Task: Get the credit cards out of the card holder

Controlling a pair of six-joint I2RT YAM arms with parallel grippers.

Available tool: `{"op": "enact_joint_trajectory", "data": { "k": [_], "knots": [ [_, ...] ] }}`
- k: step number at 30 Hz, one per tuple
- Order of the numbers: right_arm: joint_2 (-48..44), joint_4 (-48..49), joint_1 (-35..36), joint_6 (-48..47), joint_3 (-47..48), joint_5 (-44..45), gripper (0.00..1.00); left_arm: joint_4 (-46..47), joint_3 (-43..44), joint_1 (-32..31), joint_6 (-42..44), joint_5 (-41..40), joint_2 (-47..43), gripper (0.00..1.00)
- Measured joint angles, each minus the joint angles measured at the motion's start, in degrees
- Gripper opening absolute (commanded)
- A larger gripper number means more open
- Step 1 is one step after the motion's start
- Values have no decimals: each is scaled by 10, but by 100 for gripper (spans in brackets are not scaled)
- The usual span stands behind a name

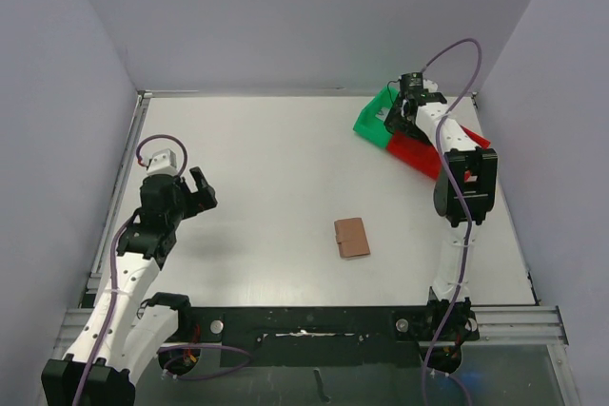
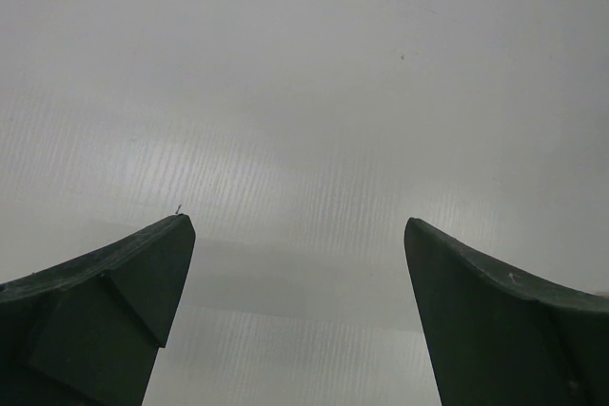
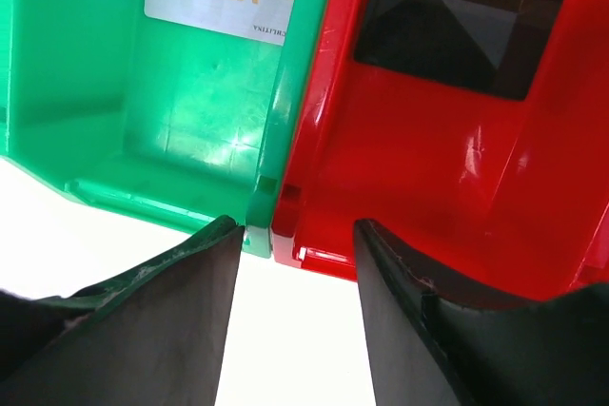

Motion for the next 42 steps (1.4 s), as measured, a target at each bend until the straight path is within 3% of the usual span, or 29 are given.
{"op": "enact_joint_trajectory", "data": {
  "k": [9, 12, 20, 25, 34, 42],
  "knots": [
    [39, 6, -1, -2, 40, -4, 50, 3, 0, 0, 1, 2, 14, 93],
    [52, 3, -1, -2, 45, -5, 44, 3, 0, 0, 1, 3, 16, 93],
    [56, 3, -3, 0, 44, -12, 38, 3, 0, 0, 1, 6, 24, 93],
    [45, 23, 5, 3, 6, -15, 31, 3, 0, 0, 1, 7, 24, 93],
    [11, 23, 31, -4, -46, 4, 30, 3, 0, -1, 1, 11, 24, 93],
    [-41, 26, 96, -5, -121, 10, 31, 3, 0, -1, 1, 12, 24, 93]
  ]
}}
